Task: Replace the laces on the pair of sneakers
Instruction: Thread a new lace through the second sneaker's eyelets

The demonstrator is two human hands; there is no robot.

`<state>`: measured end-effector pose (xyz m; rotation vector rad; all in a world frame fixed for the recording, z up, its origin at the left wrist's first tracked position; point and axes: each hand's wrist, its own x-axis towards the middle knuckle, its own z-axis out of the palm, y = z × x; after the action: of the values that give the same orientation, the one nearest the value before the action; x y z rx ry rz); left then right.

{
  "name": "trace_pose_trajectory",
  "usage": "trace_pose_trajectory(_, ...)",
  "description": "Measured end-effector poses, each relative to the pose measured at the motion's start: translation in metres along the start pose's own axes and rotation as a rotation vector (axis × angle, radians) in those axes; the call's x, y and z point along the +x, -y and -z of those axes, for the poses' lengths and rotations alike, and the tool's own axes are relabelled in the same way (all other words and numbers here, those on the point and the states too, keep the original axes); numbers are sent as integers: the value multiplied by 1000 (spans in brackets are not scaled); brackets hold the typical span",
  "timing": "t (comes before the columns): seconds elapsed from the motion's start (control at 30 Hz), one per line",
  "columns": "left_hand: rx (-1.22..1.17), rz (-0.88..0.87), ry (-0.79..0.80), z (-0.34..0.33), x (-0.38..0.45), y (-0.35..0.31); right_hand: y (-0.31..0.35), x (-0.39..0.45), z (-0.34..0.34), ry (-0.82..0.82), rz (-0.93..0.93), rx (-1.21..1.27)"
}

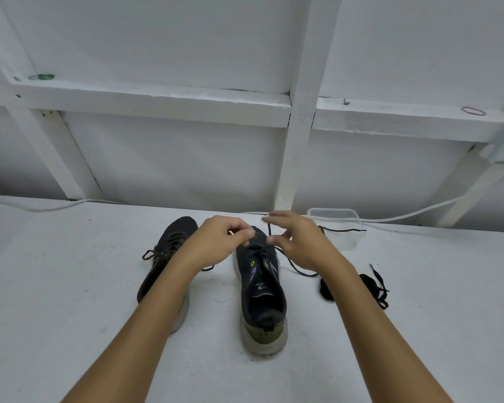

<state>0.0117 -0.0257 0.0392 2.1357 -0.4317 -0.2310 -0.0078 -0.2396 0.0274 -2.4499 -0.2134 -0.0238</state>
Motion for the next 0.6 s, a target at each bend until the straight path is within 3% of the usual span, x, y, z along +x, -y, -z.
trace_pose_trajectory(0.13,38,-8,1,-1,1,4,-3,1,-3,10,-37,-1)
trace_pose_trajectory(0.27,94,71,51,5,-4,21,-19,3,5,-264,-236,-125)
trace_pose_trajectory(0.37,123,112,84,10,-10,32,-32,5,11,-312,-343,-175)
trace_pose_trajectory(0.5,9,197,131,3,-13,38,-28,2,0,-336,-353,-152)
trace_pose_trajectory(0.6,-213,286,20,-10,-13,40,-16,-9,-18,-383,-323,-94)
